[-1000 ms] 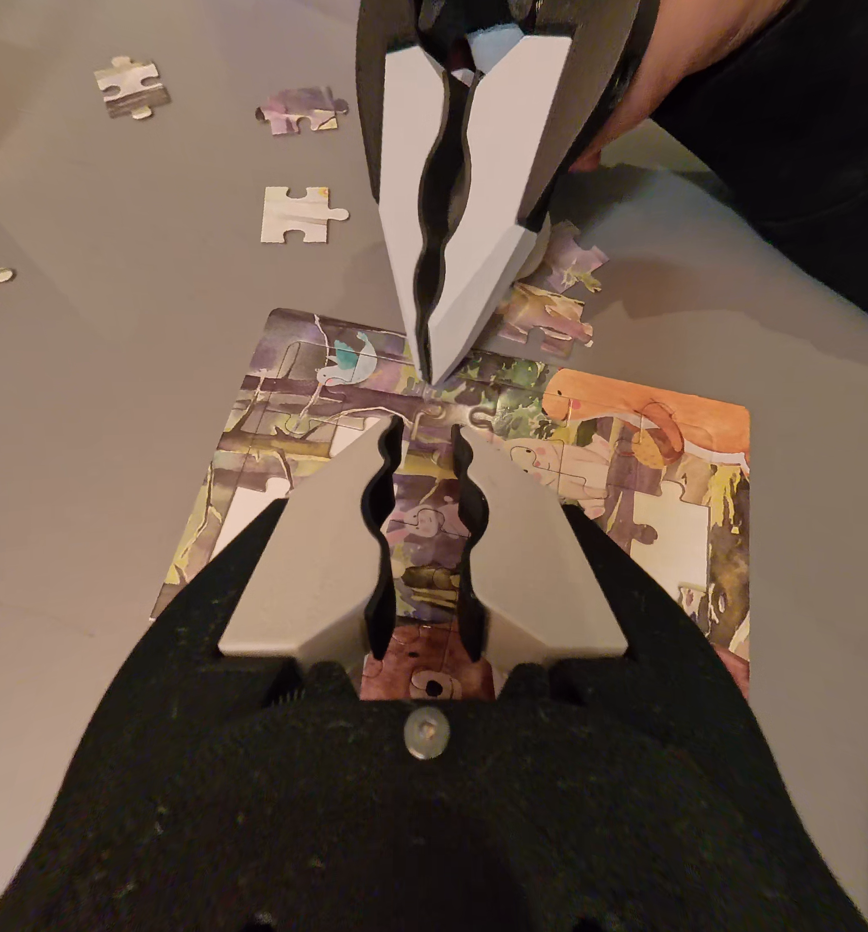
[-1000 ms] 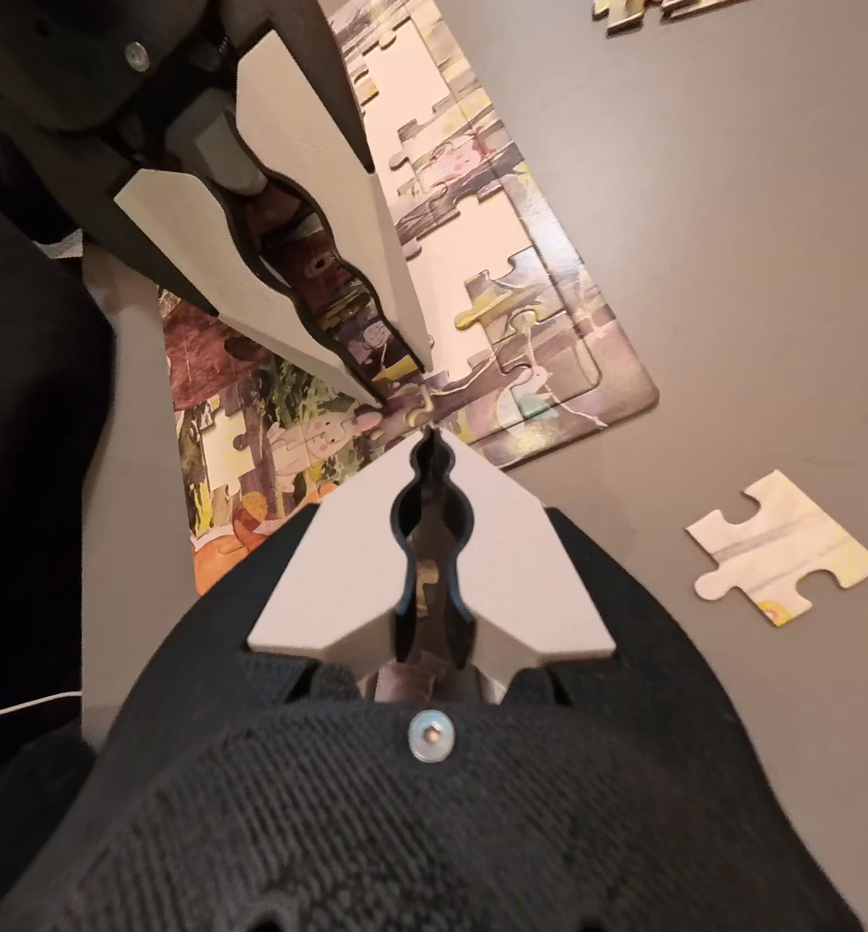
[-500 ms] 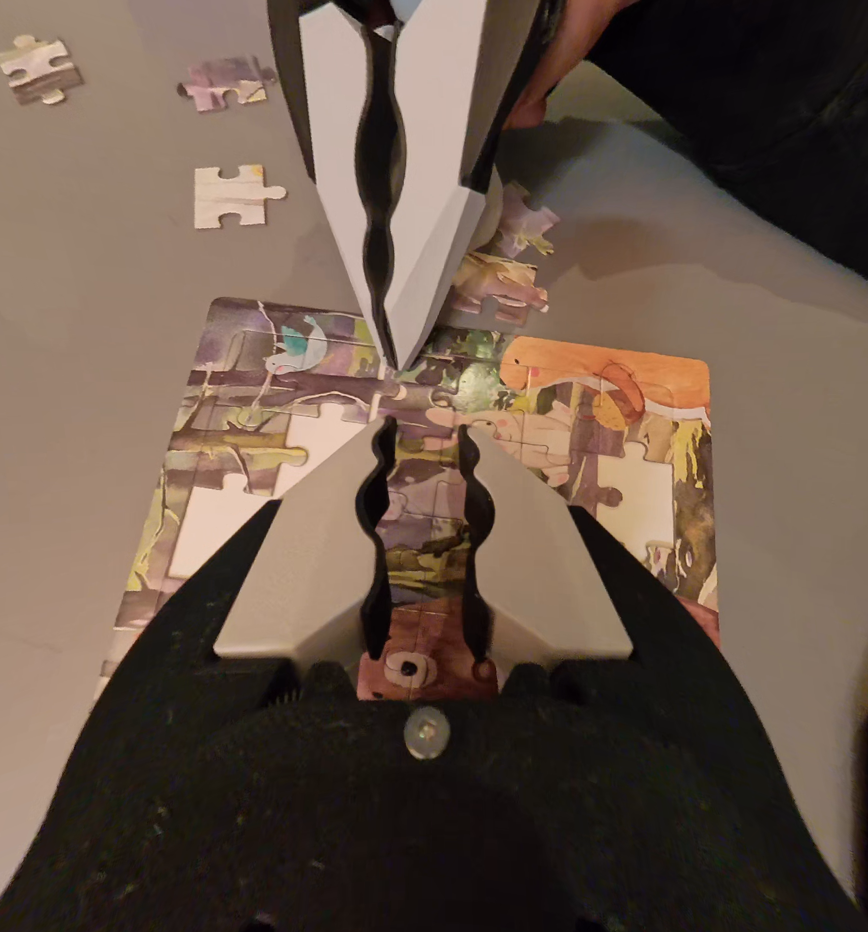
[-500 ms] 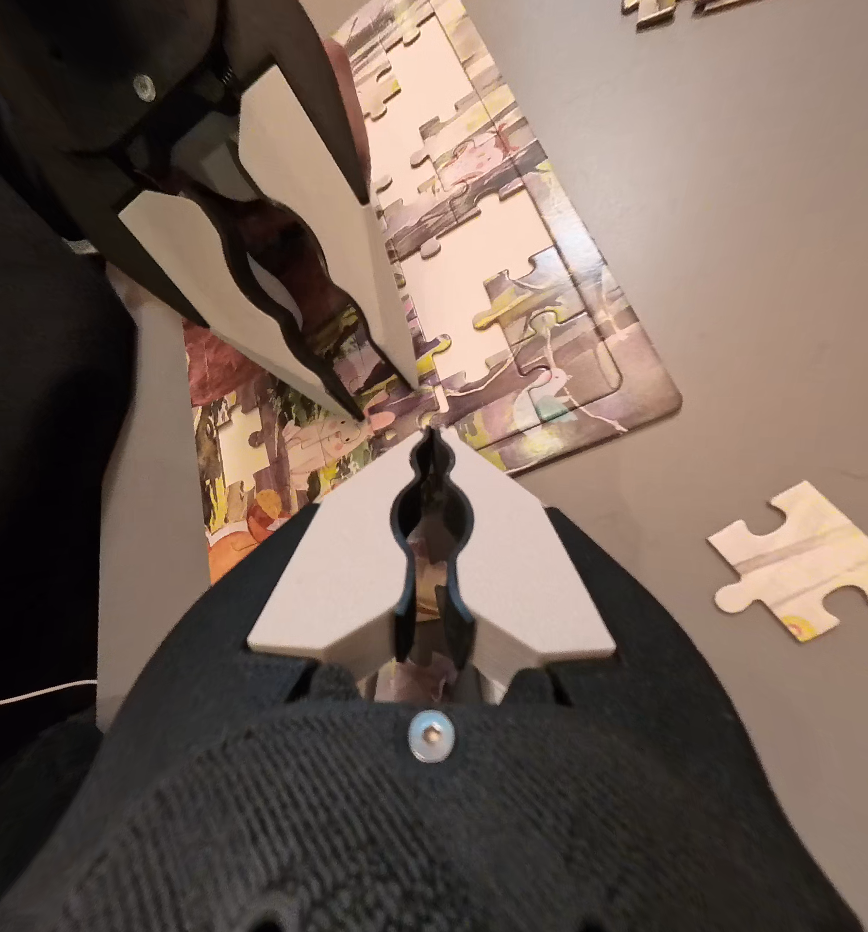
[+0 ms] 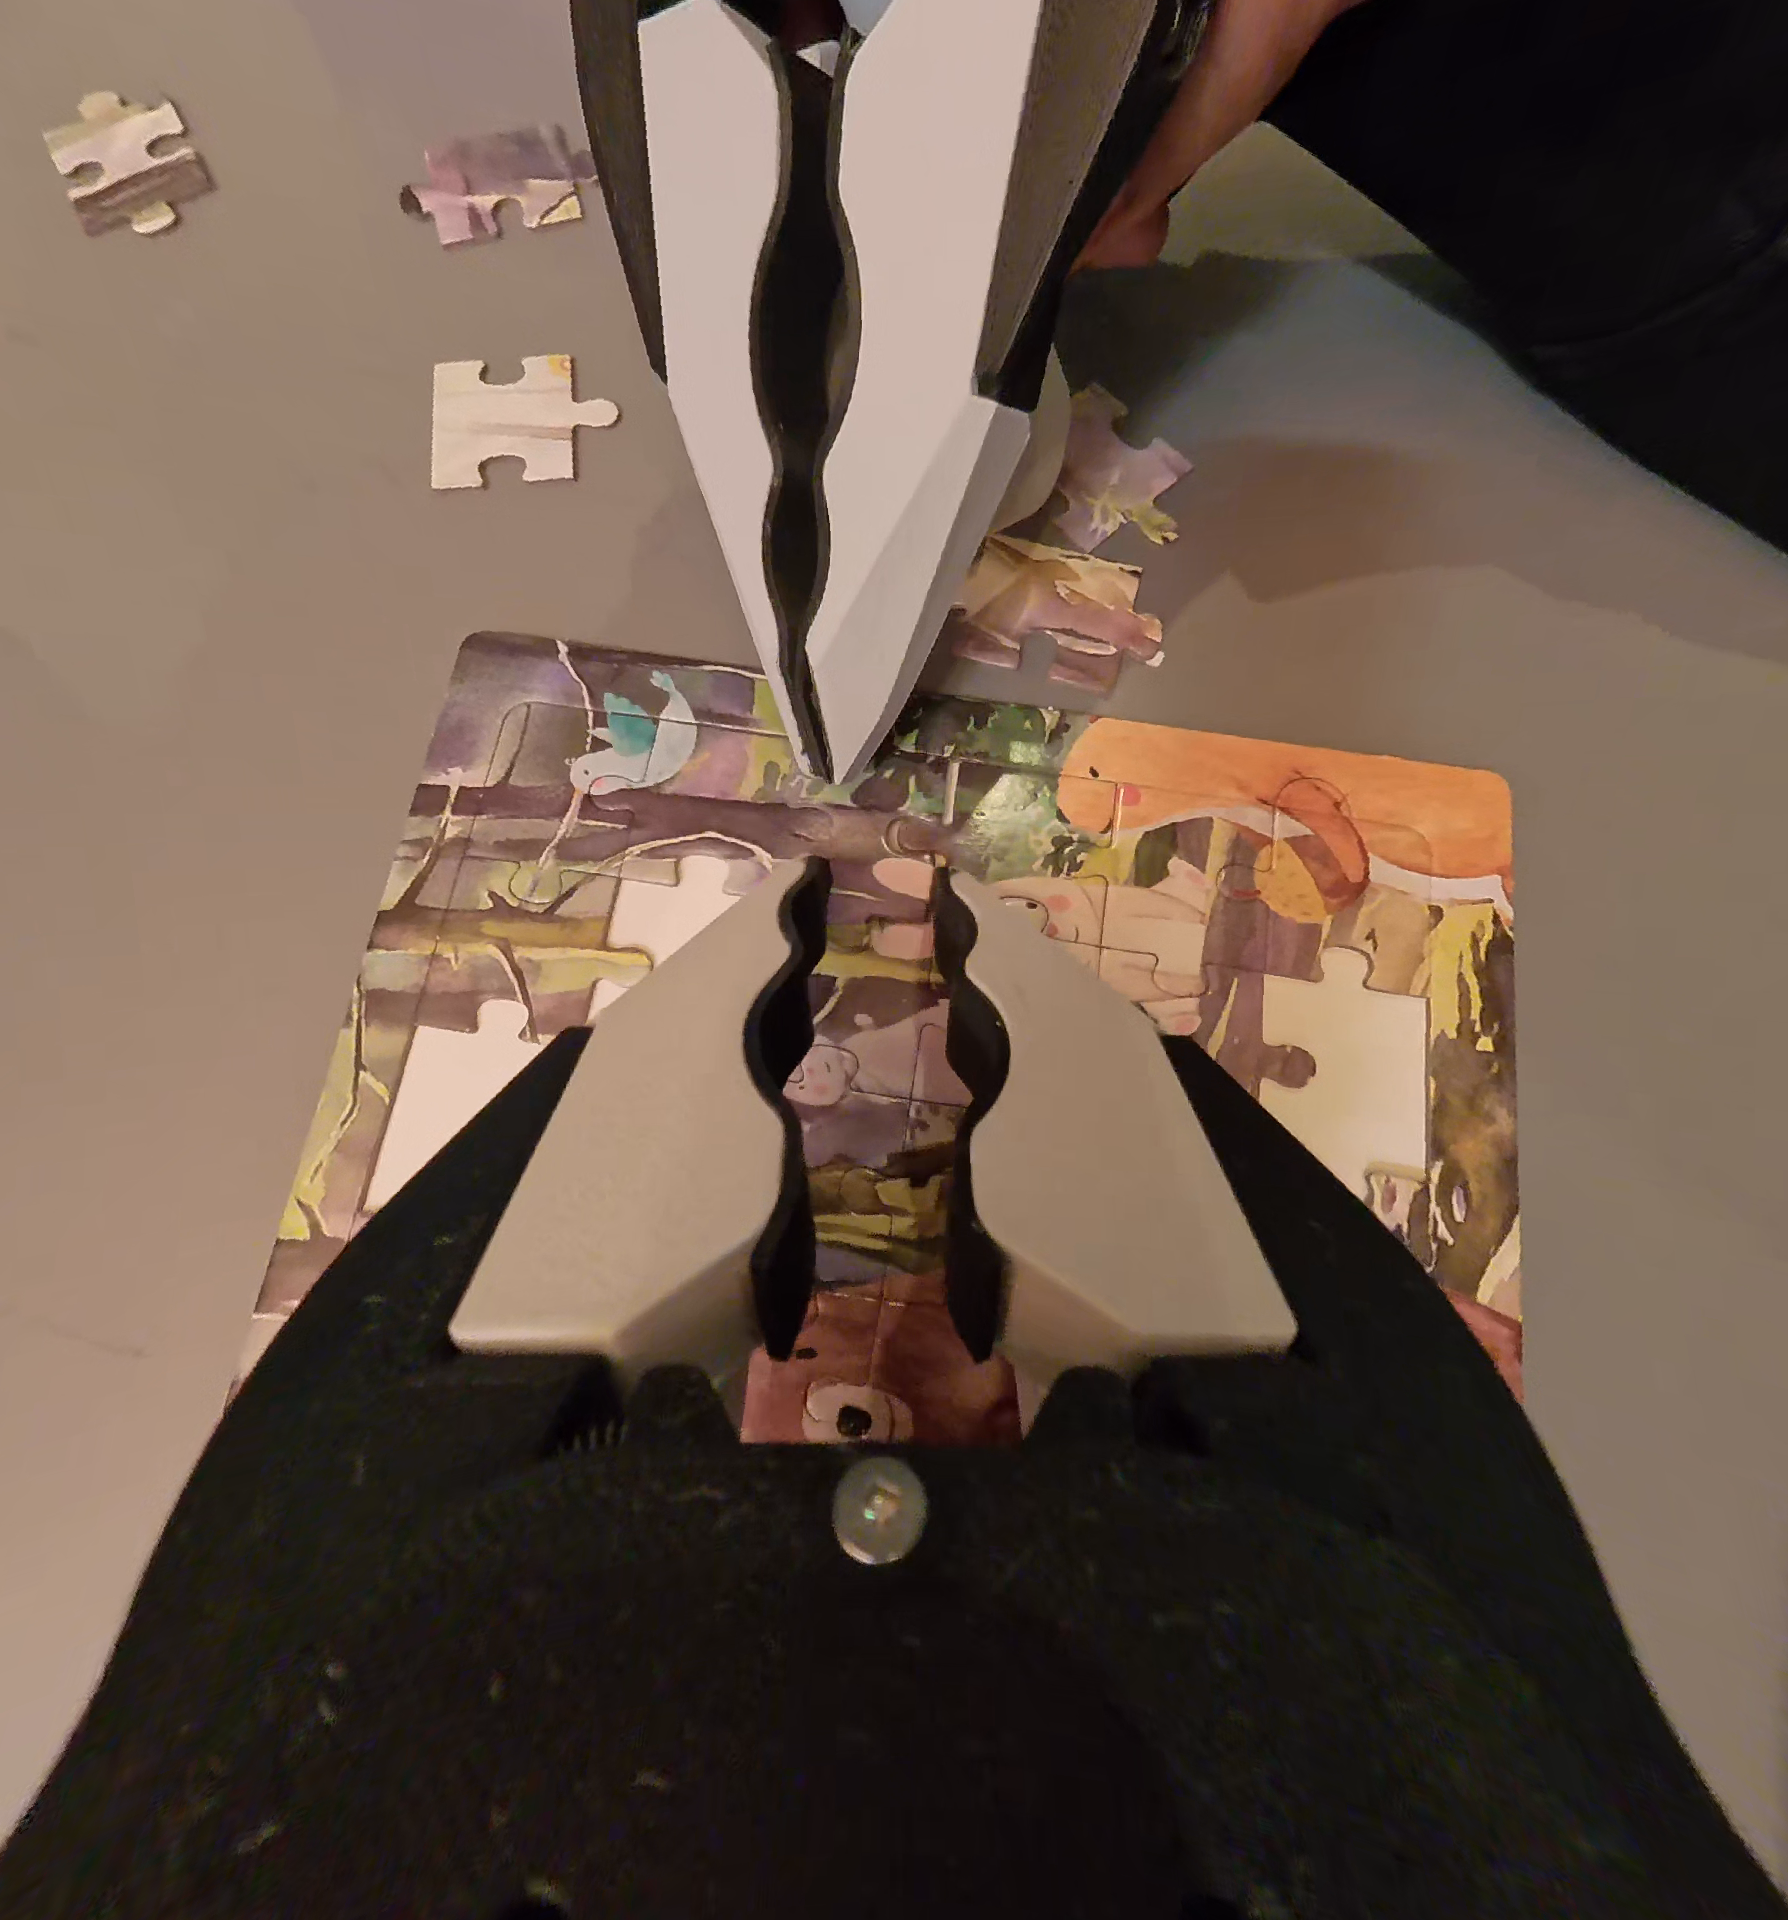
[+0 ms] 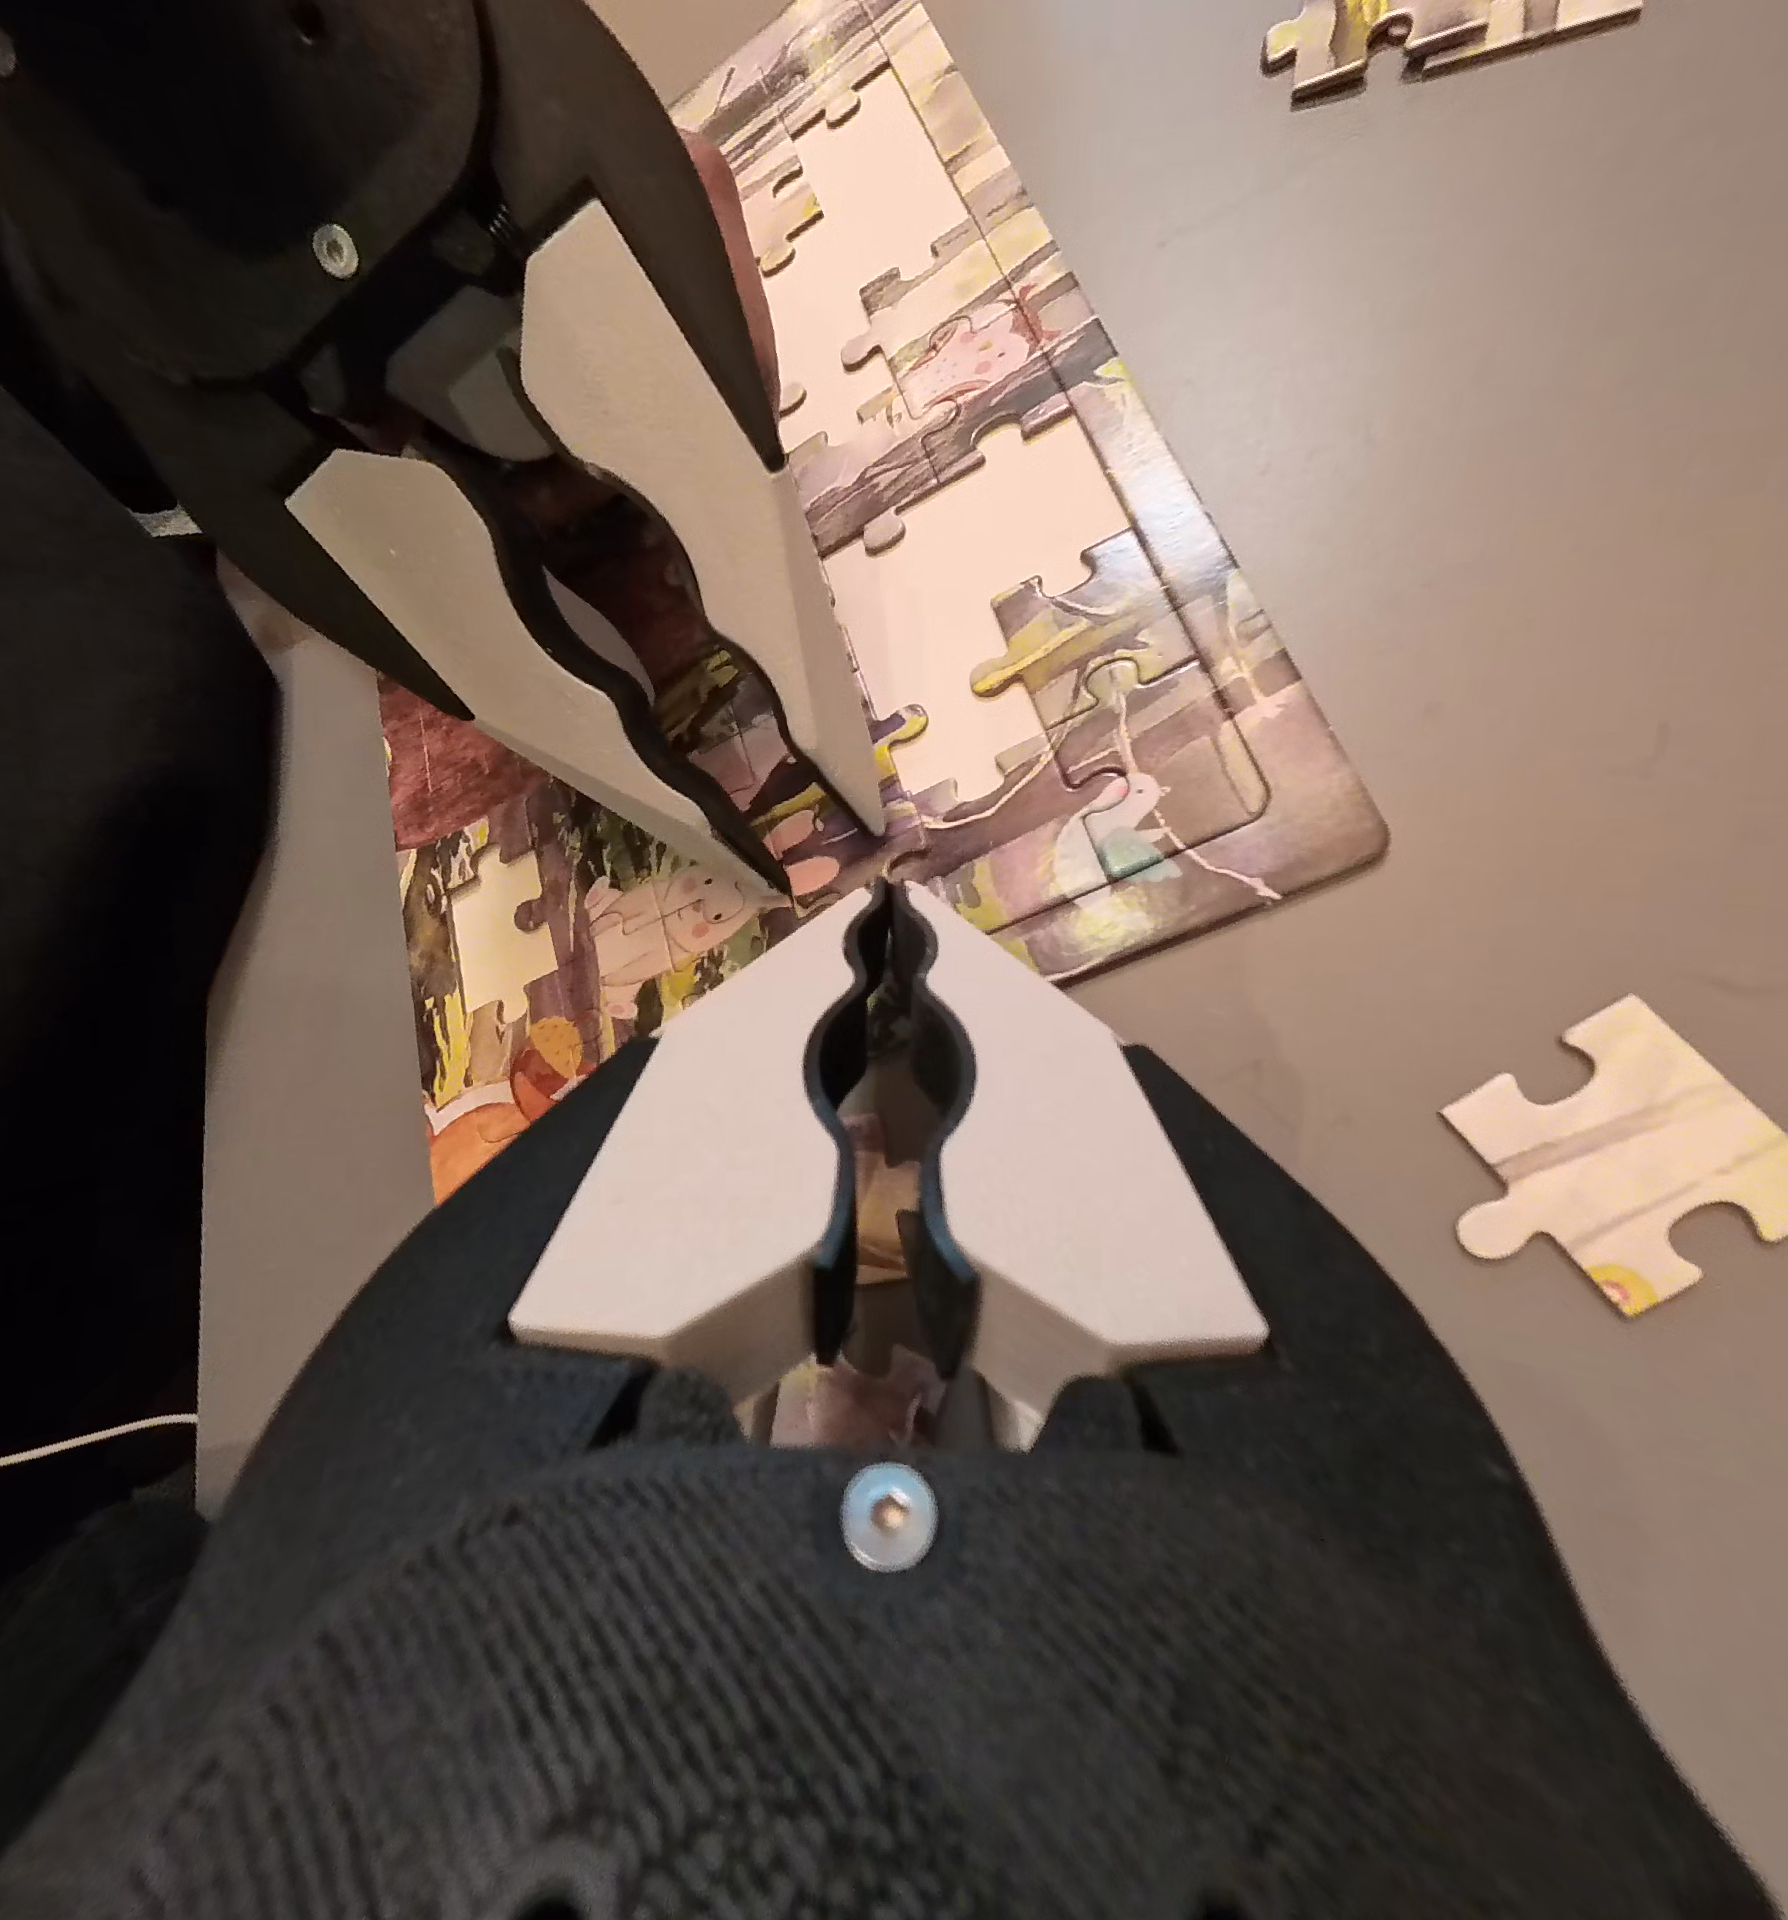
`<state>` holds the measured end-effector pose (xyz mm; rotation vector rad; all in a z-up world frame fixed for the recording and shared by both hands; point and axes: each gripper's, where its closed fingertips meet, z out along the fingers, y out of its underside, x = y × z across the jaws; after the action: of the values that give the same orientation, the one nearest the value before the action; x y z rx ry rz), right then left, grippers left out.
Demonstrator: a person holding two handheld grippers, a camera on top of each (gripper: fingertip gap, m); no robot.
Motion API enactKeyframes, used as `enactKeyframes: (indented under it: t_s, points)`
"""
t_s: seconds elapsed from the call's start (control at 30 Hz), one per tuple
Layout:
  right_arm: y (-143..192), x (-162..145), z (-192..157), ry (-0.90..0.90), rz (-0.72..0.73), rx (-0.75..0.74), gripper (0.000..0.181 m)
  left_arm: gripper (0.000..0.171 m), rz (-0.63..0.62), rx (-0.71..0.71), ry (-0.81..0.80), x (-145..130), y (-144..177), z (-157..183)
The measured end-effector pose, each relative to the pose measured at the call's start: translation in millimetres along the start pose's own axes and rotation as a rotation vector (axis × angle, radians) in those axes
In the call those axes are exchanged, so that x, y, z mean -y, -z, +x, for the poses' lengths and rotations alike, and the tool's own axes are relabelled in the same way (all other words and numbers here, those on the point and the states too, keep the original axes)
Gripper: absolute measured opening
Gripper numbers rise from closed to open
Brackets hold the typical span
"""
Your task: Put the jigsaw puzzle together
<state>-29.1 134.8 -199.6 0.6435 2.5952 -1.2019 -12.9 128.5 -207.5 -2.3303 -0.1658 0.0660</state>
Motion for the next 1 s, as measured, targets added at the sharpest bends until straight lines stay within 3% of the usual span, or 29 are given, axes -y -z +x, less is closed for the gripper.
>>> enactKeyframes:
  t_s: [0.37, 0.57, 1.0]
  points:
    - [-3, -3, 1, -0.009, -0.021, 0.002, 0.000, 0.020, 0.001, -0.030, -0.010, 1, 0, 6]
    - [-4, -3, 0, 0.003, -0.025, -0.005, 0.000, 0.019, 0.032, 0.023, 0.033, 5, 3, -8]
    - [-2, -4, 2, -0.005, -0.025, -0.008, 0.000, 0.020, -0.012, -0.049, 0.071, -1, 2, 3]
